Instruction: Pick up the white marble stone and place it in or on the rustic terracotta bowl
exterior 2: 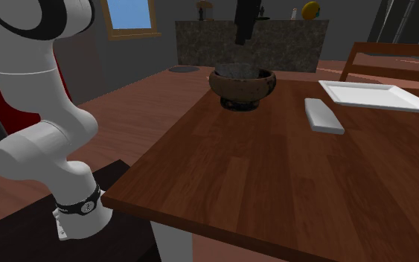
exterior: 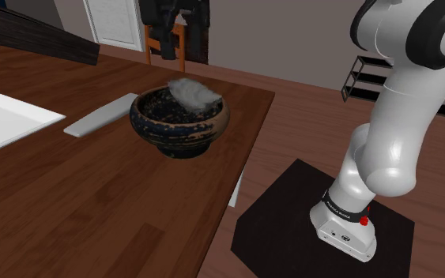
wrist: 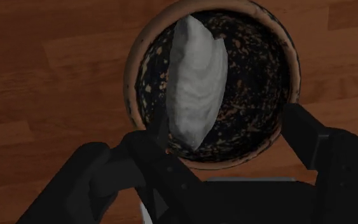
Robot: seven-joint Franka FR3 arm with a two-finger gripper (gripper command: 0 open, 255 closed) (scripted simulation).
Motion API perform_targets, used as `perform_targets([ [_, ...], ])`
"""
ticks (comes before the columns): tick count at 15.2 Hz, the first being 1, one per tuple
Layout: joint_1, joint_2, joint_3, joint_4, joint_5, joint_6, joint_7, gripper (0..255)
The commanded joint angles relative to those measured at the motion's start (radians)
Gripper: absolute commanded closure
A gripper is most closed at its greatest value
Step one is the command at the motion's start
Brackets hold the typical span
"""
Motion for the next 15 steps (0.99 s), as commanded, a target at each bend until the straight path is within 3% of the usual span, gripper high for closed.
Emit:
perform_targets([
  [1, 0.012, -0.02, 0.003, -0.073, -0.087, 0.033, -0.038, 0],
  [3, 0.022, -0.031, 0.006, -0.128, -0.155, 0.06, -0.063, 0],
  [10, 0.003, -0.106, -0.006, -0.315, -0.125, 0.18, -0.085, 0],
  [15, 0.002, -0.111, -0.007, -0.329, -0.123, 0.189, -0.086, 0],
])
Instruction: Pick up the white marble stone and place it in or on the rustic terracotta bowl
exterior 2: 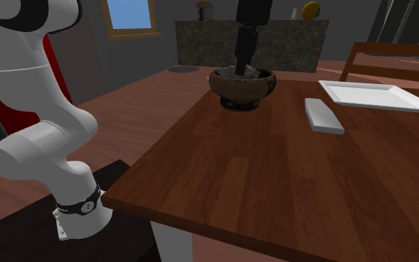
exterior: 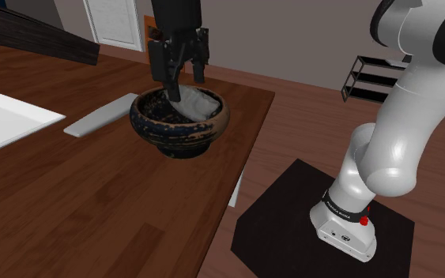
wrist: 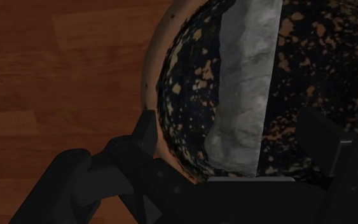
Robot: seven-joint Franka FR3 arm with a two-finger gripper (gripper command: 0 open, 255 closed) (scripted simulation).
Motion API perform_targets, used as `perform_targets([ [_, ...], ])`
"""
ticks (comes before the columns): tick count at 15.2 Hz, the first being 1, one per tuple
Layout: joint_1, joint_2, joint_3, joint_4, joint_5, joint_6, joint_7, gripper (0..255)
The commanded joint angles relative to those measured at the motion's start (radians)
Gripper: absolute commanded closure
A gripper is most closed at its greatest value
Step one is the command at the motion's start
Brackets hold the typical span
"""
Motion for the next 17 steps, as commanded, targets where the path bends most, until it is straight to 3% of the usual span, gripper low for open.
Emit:
perform_targets([
  [1, 0.0, -0.001, 0.0, -0.001, 0.0, 0.001, 0.0, 0],
  [3, 0.0, 0.0, 0.0, -0.001, 0.0, 0.001, 0.0, 0],
  [4, 0.0, 0.0, 0.0, -0.001, 0.0, 0.001, 0.0, 255],
  [13, 0.0, -0.001, 0.0, -0.001, 0.0, 0.001, 0.0, 255],
  [17, 0.006, 0.029, 0.005, 0.09, -0.011, -0.063, 0.009, 255],
])
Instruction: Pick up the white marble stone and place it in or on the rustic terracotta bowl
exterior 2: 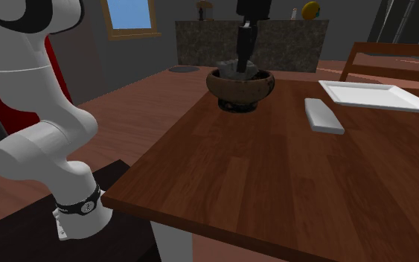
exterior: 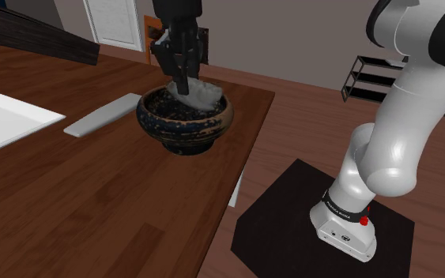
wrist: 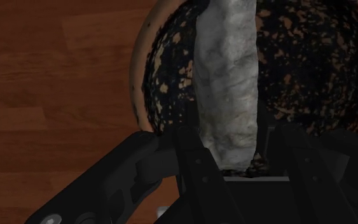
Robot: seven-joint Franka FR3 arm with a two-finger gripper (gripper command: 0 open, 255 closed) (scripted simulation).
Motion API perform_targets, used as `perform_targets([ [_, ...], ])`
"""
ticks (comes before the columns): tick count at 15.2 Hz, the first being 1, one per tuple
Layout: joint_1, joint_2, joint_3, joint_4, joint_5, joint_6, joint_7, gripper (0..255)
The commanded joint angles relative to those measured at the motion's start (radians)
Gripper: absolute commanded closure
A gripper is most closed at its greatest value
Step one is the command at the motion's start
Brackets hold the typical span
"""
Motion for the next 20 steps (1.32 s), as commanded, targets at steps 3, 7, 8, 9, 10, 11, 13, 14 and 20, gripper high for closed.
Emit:
perform_targets([
  [3, 0.008, 0.035, 0.006, 0.098, -0.015, -0.066, 0.009, 255],
  [7, 0.021, 0.081, 0.014, 0.213, -0.034, -0.139, 0.022, 255],
  [8, 0.026, 0.095, 0.016, 0.245, -0.041, -0.159, 0.026, 255],
  [9, 0.031, 0.109, 0.019, 0.278, -0.047, -0.18, 0.03, 255],
  [10, 0.038, 0.125, 0.021, 0.314, -0.055, -0.201, 0.034, 255],
  [11, 0.045, 0.142, 0.024, 0.352, -0.063, -0.224, 0.038, 255],
  [13, 0.084, 0.208, 0.039, 0.453, -0.096, -0.265, 0.07, 255],
  [14, 0.12, 0.262, 0.05, 0.525, -0.123, -0.287, 0.097, 255],
  [20, 0.086, 0.191, 0.044, 0.342, -0.082, -0.17, 0.093, 255],
])
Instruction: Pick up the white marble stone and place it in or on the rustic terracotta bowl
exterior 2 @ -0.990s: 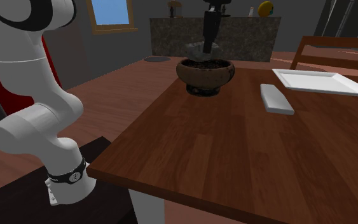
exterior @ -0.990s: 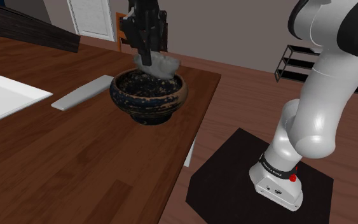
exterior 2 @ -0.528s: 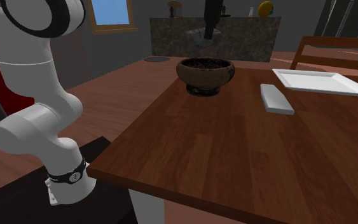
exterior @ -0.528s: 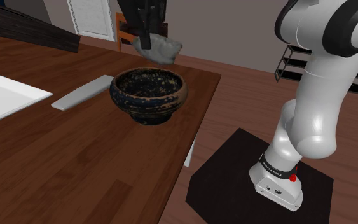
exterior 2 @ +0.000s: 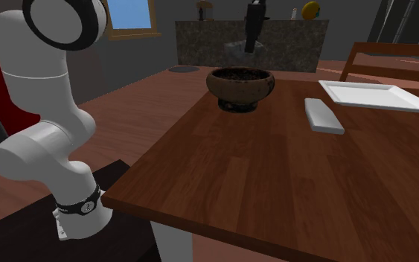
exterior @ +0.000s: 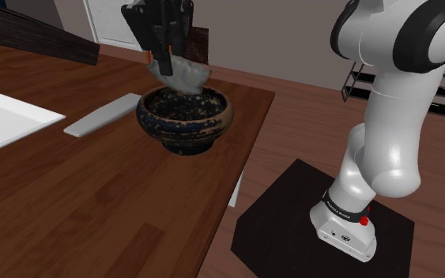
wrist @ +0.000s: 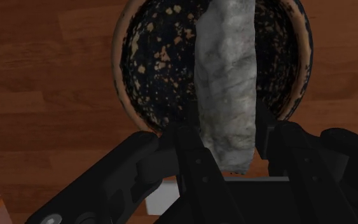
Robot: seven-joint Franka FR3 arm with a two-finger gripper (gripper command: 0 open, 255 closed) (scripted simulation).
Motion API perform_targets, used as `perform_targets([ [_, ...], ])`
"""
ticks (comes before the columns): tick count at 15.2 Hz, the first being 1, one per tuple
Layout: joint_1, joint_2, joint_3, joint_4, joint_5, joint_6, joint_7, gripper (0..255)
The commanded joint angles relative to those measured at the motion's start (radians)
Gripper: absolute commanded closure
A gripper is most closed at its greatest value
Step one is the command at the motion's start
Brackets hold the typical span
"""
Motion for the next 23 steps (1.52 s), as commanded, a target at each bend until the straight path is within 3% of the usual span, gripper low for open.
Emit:
perform_targets([
  [1, -0.017, -0.034, -0.003, -0.076, 0.017, 0.046, -0.006, 255],
  [8, -0.049, -0.111, -0.013, -0.273, 0.054, 0.173, -0.026, 255],
  [15, -0.049, -0.111, -0.013, -0.273, 0.054, 0.173, -0.026, 255],
  [16, -0.049, -0.111, -0.013, -0.273, 0.054, 0.173, -0.026, 0],
  [21, -0.049, -0.111, -0.013, -0.273, 0.054, 0.173, -0.026, 0],
  [23, -0.024, -0.044, -0.003, -0.116, 0.023, 0.076, -0.009, 0],
])
